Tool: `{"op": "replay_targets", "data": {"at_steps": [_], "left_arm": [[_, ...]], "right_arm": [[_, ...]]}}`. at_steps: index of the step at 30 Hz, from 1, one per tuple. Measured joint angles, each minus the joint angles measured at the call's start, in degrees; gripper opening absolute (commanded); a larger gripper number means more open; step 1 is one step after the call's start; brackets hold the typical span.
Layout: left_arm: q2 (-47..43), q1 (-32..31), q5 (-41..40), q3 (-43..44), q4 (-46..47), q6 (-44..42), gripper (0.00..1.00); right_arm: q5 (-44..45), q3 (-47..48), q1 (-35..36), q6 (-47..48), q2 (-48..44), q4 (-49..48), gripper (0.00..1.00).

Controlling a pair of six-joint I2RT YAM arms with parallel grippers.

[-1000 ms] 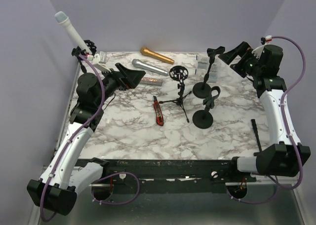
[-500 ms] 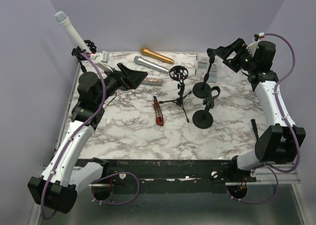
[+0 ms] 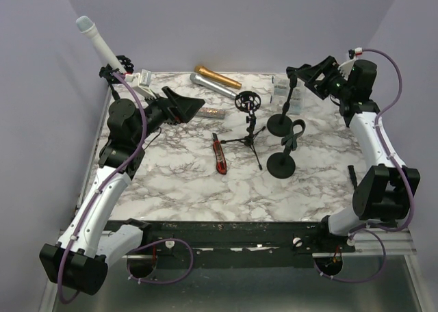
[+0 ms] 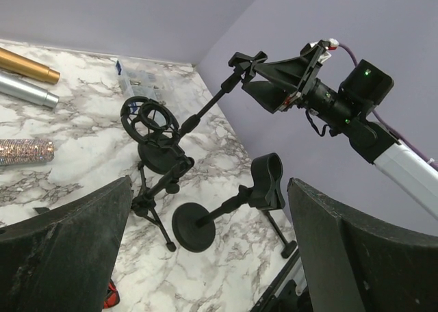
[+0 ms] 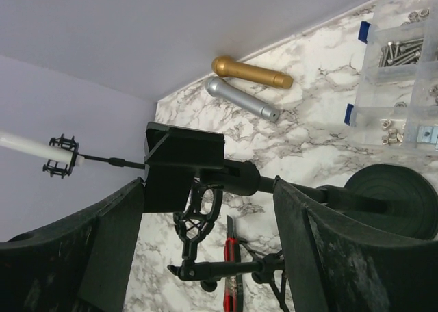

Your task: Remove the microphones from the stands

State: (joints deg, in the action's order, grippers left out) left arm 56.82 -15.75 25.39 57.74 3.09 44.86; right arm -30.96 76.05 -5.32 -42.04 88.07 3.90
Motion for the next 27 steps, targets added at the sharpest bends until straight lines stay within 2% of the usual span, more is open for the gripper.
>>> {"op": "replay_targets", "data": {"at_steps": [16, 22, 25, 27], "left_arm": [[0.63, 0.04, 1.05, 0.0, 0.5, 1.07, 0.91], [1.25, 0.24, 1.07, 0.0, 0.63, 1.01, 0.91], [1.38, 0.31, 1.05, 0.0, 0.63, 0.7, 0.91], [1.38, 0.31, 1.03, 0.0, 0.63, 0.24, 0.91]], "right_arm": [[-0.48, -18.49, -0.15, 0.68, -0.22, -11.43, 0.76], [-1.11, -18.34, -0.15, 2.23, 0.35, -12.9, 0.91], [-0.57, -17.73, -0.15, 3.89, -0.5, -10.08, 0.99], [0.48, -17.4, -0.15, 5.4, -2.23, -6.88, 1.0]]}}
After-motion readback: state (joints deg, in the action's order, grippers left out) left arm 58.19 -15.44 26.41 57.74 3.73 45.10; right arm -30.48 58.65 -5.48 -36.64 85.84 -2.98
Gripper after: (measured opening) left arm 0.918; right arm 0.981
